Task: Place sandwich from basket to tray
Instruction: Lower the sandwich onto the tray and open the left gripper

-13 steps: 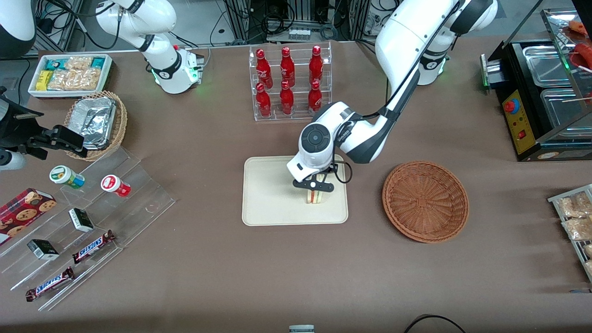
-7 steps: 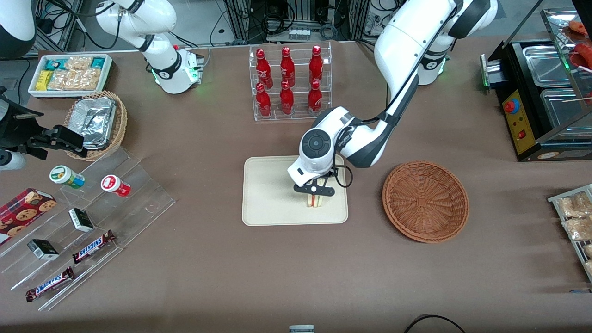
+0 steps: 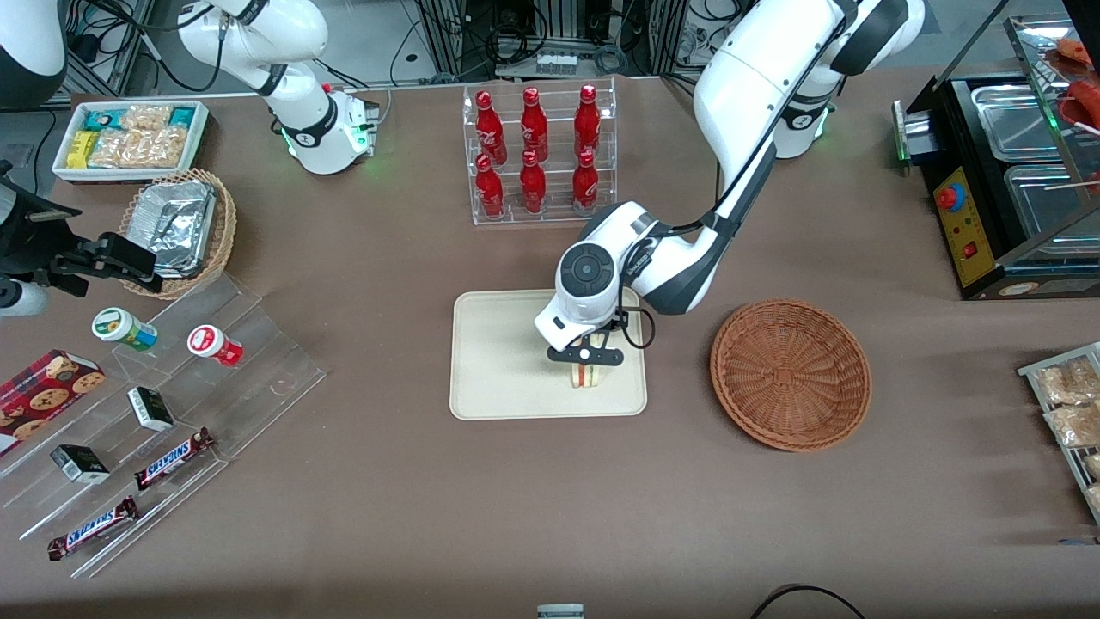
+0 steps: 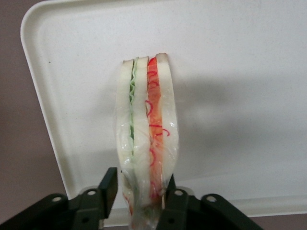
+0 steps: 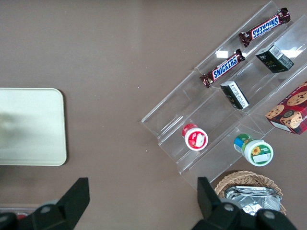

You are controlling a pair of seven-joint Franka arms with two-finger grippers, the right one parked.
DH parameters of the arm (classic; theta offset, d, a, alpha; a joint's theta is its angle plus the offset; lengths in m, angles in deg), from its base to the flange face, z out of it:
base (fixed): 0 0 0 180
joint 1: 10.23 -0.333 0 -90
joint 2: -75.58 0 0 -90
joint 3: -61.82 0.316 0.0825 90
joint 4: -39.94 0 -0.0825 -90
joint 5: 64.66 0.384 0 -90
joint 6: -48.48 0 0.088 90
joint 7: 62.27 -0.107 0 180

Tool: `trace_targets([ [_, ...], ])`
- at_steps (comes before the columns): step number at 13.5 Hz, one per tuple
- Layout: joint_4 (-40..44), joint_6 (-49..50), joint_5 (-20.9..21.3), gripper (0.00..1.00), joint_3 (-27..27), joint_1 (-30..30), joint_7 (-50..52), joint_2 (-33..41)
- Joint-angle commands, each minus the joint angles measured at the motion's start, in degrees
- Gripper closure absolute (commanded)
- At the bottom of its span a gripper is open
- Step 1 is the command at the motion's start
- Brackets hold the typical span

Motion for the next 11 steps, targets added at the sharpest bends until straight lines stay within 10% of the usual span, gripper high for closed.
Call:
trace_targets([
  [1,3.2,0.7,-0.3,0.00,0.3,0.4,4.8,-1.0],
  [11,10.3,13.9,-0.4,0.00,6.5,0.1,6.7,2.3],
])
